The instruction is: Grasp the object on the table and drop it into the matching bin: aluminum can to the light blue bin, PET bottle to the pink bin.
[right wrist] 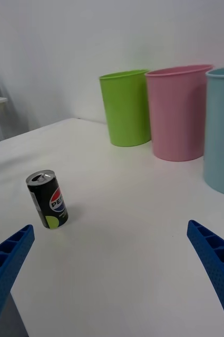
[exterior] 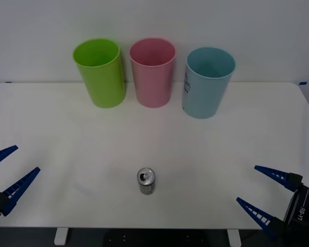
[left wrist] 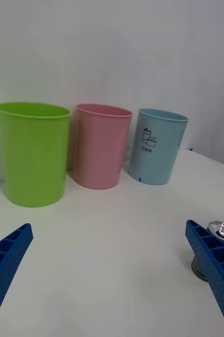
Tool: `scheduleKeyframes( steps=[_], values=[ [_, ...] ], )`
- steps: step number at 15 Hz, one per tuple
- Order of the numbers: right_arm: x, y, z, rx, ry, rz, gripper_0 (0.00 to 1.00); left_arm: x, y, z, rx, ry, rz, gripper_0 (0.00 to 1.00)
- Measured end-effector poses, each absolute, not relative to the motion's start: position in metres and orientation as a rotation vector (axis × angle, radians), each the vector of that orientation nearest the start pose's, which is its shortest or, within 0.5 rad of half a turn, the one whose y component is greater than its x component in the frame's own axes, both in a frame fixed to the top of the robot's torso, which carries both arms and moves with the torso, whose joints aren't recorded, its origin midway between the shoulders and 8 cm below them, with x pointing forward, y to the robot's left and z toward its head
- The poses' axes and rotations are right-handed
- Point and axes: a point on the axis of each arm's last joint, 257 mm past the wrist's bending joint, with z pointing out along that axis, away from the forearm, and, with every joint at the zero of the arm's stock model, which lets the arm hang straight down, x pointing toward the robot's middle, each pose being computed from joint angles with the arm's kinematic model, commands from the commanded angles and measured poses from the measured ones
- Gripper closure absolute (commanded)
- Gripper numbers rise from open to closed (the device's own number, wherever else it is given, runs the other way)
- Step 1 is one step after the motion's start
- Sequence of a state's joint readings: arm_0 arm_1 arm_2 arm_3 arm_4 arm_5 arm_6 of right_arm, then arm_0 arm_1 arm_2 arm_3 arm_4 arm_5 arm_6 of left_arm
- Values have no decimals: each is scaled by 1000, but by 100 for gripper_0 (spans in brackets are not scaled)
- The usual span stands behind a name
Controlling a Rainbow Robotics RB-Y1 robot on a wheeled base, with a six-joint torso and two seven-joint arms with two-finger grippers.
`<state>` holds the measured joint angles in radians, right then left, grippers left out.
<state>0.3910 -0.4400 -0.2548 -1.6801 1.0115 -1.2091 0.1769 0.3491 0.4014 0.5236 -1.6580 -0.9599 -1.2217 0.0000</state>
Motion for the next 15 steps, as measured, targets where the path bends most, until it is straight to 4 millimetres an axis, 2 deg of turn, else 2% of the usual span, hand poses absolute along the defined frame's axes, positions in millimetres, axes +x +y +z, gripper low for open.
scheduleKeyframes(
  steps=[3, 9, 15],
  values=[
    [314, -212, -242, -785, 1476, 693, 0, 342, 330, -169, 465, 1441, -567, 0],
    [317, -172, -258, -797, 1474, 721, 0, 342, 330, -169, 465, 1441, -567, 0],
    [333, -141, -282, -789, 1453, 743, 0, 342, 330, -169, 465, 1441, -567, 0]
  ],
)
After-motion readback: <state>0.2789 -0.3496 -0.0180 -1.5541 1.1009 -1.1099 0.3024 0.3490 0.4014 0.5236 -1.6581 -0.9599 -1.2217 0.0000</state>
